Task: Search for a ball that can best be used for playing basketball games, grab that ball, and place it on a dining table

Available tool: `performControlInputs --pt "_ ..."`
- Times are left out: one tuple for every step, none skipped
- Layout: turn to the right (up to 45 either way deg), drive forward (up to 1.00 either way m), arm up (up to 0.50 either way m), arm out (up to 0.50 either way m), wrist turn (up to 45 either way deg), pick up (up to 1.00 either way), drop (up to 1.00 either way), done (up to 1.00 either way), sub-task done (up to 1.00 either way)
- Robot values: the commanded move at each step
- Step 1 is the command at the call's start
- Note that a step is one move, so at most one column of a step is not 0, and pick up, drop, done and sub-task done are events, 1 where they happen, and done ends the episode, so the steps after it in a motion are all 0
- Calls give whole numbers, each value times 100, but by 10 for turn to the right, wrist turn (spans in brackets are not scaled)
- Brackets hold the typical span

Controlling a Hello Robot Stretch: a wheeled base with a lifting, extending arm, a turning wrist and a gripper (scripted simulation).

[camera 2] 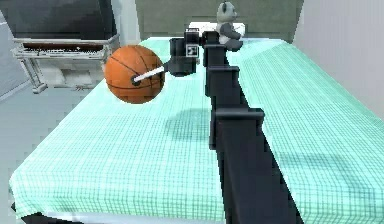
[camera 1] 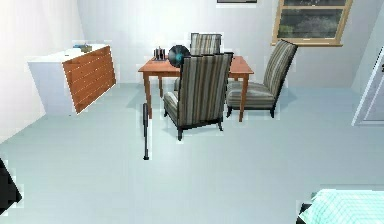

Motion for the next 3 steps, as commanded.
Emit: performControlInputs --pt "0 0 0 0 -450 0 0 0 0" --pt "0 0 0 0 -450 0 0 0 0" --pt "0 0 0 -42 0 0 0 0 0"
